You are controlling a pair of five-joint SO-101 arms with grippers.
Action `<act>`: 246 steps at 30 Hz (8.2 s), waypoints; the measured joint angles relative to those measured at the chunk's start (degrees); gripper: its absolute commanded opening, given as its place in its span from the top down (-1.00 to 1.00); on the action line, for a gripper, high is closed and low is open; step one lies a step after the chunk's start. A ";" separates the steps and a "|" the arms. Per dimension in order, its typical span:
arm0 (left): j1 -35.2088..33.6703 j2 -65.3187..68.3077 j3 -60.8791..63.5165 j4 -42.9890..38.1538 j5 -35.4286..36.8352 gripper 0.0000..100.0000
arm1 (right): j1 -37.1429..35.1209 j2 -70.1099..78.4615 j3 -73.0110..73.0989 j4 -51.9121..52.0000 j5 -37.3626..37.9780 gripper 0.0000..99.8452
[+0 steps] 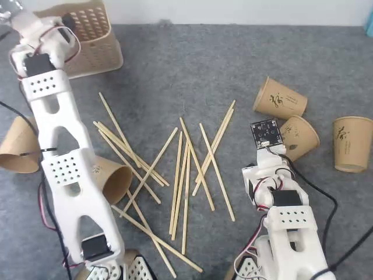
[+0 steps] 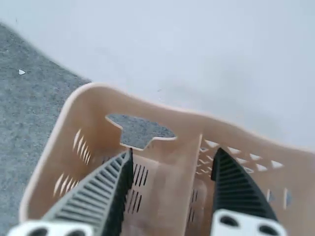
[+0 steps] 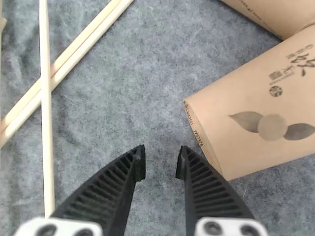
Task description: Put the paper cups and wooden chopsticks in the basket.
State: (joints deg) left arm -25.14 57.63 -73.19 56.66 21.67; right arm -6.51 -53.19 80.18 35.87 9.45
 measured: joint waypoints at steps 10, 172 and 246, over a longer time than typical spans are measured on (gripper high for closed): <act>-2.64 0.00 -6.24 3.96 0.00 0.49 | 0.00 0.00 0.44 0.00 0.79 0.77; 24.44 -29.36 19.52 42.37 19.69 0.41 | -2.02 0.00 0.97 0.00 2.11 0.77; -3.52 -97.85 145.67 -31.65 -2.20 0.42 | 25.32 51.52 -64.70 20.75 -2.02 0.98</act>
State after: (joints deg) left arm -28.66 -40.22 72.48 25.01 19.47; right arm 18.81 -1.67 15.47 56.62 7.43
